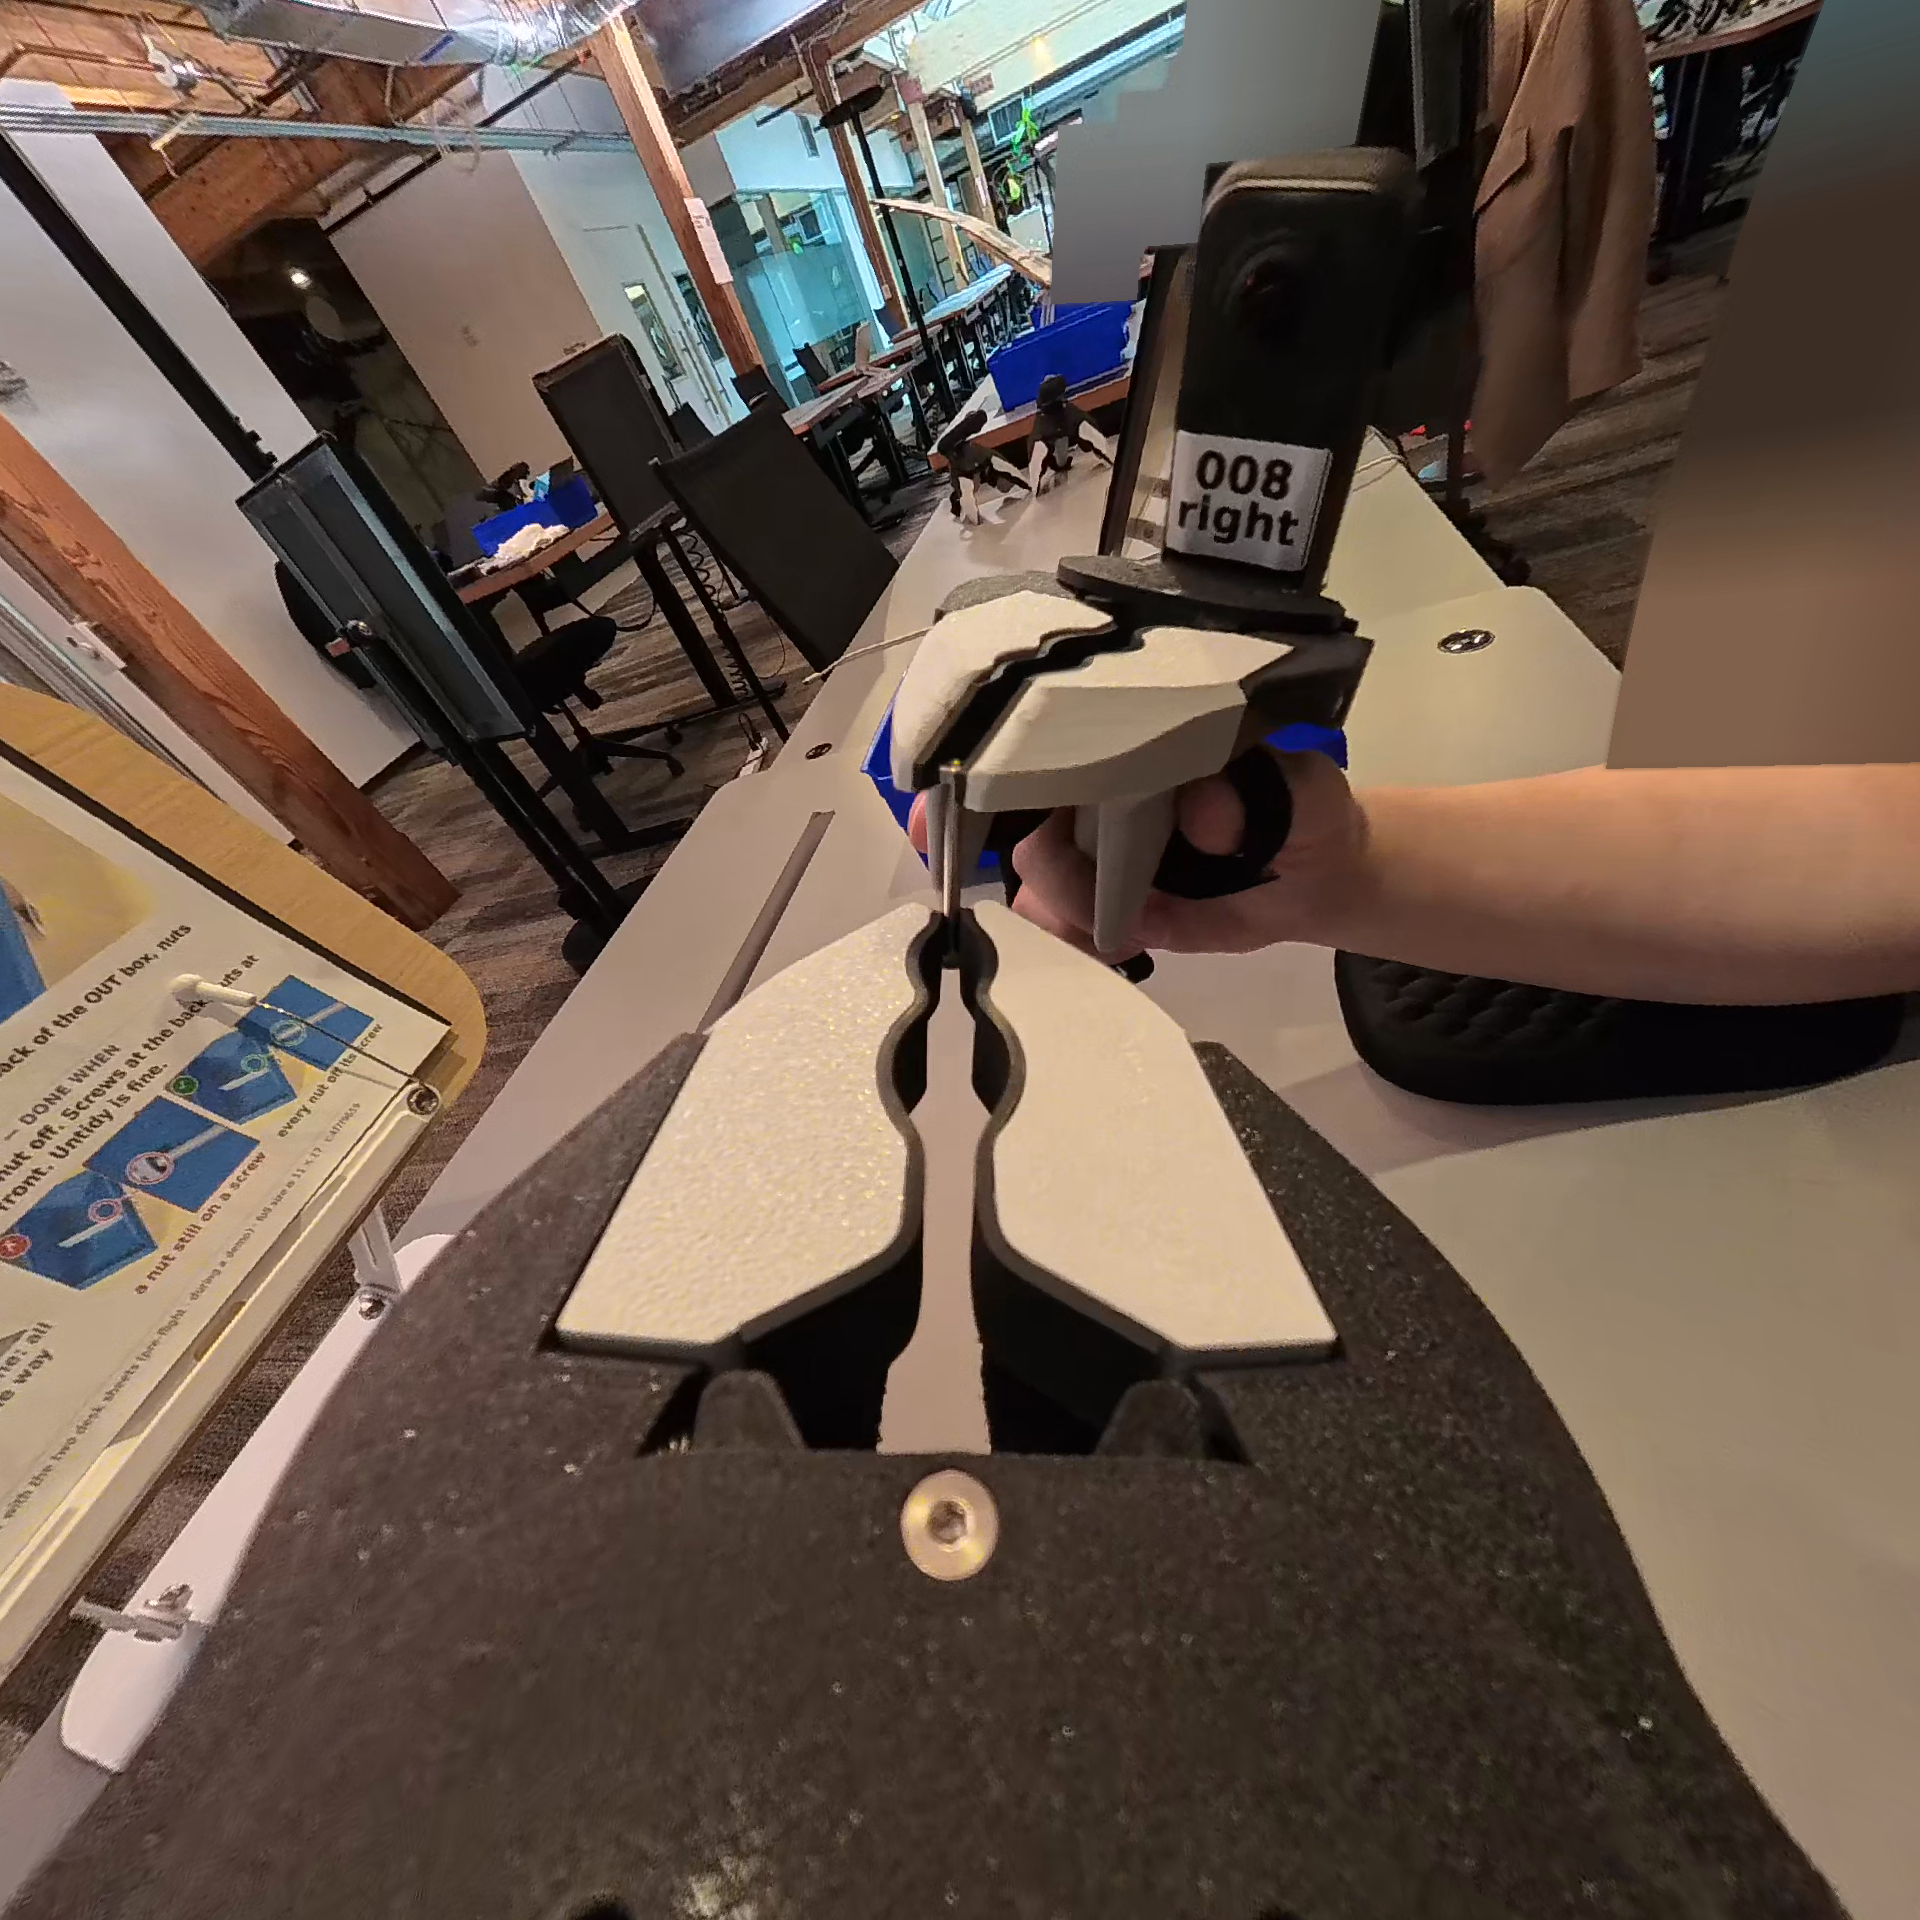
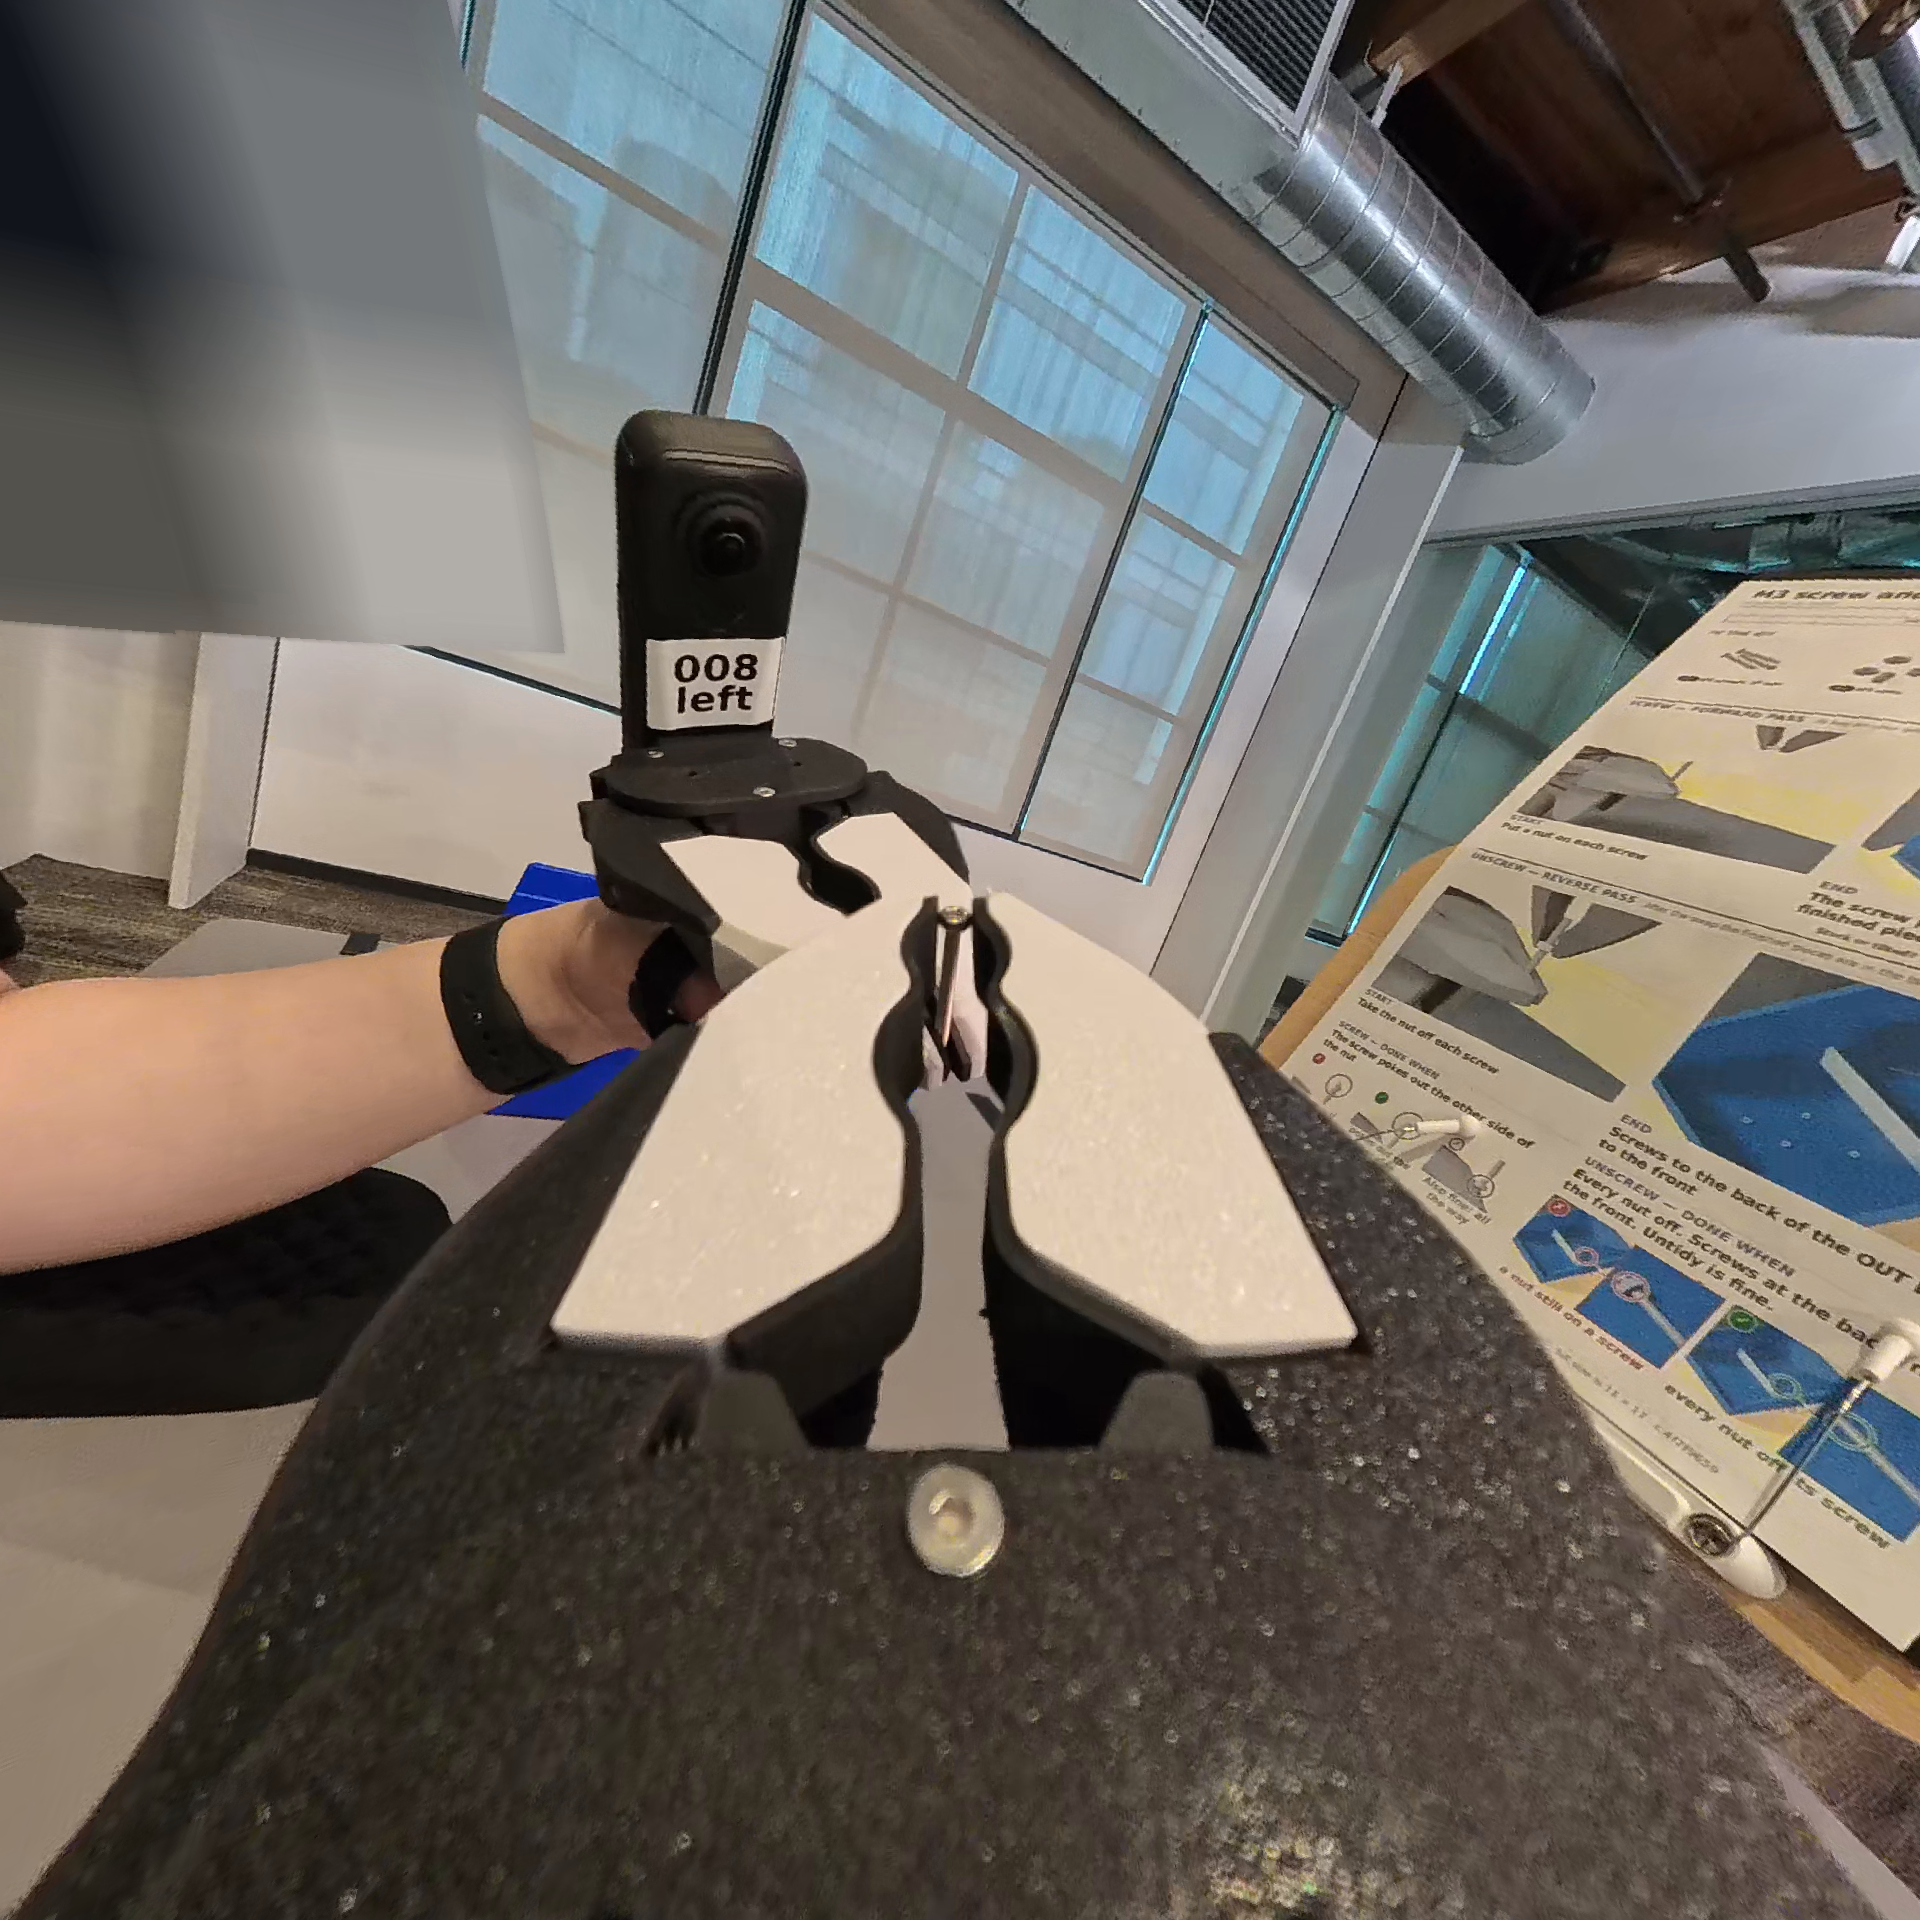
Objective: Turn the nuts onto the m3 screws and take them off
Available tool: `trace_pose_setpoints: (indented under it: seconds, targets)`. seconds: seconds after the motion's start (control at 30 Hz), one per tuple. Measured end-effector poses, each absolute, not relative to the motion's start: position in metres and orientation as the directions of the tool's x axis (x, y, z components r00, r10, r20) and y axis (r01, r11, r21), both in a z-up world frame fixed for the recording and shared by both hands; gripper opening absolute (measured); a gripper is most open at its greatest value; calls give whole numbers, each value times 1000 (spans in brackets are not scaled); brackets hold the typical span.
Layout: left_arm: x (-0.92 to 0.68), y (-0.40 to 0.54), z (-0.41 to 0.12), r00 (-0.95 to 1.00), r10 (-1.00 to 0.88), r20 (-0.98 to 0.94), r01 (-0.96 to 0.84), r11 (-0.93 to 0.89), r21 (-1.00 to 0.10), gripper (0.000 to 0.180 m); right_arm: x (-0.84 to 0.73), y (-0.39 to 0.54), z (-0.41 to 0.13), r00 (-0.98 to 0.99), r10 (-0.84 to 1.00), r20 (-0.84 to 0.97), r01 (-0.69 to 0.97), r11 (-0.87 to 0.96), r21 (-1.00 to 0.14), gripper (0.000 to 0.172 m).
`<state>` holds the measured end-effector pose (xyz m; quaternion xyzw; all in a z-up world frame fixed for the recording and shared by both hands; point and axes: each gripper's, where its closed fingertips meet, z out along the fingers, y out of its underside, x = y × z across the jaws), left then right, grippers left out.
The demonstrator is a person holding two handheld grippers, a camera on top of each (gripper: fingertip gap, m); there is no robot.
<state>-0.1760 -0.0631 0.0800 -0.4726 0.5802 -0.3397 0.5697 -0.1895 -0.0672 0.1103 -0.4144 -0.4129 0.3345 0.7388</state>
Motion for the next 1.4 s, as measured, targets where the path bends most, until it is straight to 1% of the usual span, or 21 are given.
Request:
trace_pose_setpoints:
  seconds: [0.2, 0.33, 0.43, 0.87, 1.1, 1.4]
  targets:
    - [-177, -55, 80, 145, -925, -350, -185, 322, -929, 2, -190, -59, 110, 513, 787, 342, -112, 456, -883, 6]
    - [-179, -51, 79, 159, -929, -335, -186, 305, -934, 2, -192, -59, 111, 526, 776, 349, -113, 470, -875, 17]
    - [-180, -50, 79, 158, -933, -323, -180, 295, -938, 2, -191, -59, 111, 531, 772, 350, -110, 472, -874, 18]
    - [-183, -49, 82, 167, -931, -324, -174, 295, -939, 2, -191, -63, 111, 510, 775, 374, -105, 487, -867, 14]
    - [-179, -53, 81, 147, -933, -329, -181, 301, -936, 2, -193, -61, 110, 517, 771, 373, -99, 486, -868, 19]
    - [-183, -50, 82, 160, -935, -317, -176, 289, -941, 2, -192, -64, 108, 487, 792, 368, -109, 473, -874, 16]
